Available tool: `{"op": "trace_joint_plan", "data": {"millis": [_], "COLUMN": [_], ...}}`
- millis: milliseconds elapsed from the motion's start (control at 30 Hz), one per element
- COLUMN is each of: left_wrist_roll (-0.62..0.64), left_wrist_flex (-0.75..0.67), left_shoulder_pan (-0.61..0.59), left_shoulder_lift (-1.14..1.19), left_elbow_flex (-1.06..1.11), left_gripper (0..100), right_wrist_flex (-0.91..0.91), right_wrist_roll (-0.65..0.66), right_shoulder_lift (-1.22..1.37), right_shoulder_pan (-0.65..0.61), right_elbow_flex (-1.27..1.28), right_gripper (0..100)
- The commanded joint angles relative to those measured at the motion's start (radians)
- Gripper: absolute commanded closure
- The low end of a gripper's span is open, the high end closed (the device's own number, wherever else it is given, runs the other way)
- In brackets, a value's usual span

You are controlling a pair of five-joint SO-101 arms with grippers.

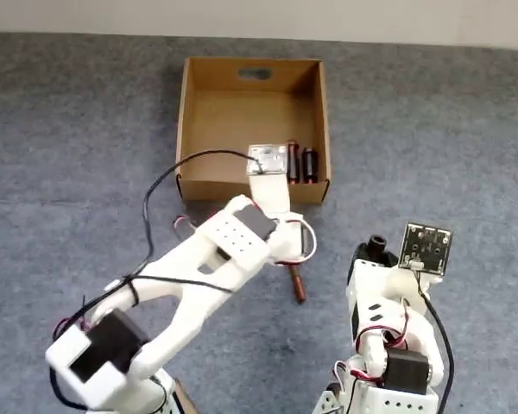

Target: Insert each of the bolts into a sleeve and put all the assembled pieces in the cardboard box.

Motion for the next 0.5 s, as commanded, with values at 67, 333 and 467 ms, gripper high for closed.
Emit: {"op": "trace_joint_plan", "data": {"millis": [67,333,467], "left_wrist_roll": [0.061,0.061,0.061], "left_wrist_flex": [0.009,0.011,0.011], "left_shoulder_pan": [0.015,0.015,0.015], "left_shoulder_lift": [0.134,0.260,0.266], "left_elbow_flex": [-0.116,-0.170,-0.168], "left_gripper": [88,88,88], "right_wrist_flex": [-0.019,-0.018,-0.018], "right_wrist_roll": [-0.008,-0.005,-0.005], "right_shoulder_lift": [-0.008,-0.008,-0.008], "right_shoulder_pan": [0.012,0.012,0.012], "right_elbow_flex": [-0.007,-0.007,-0.007], "right_gripper": [99.3,99.3,99.3]}}
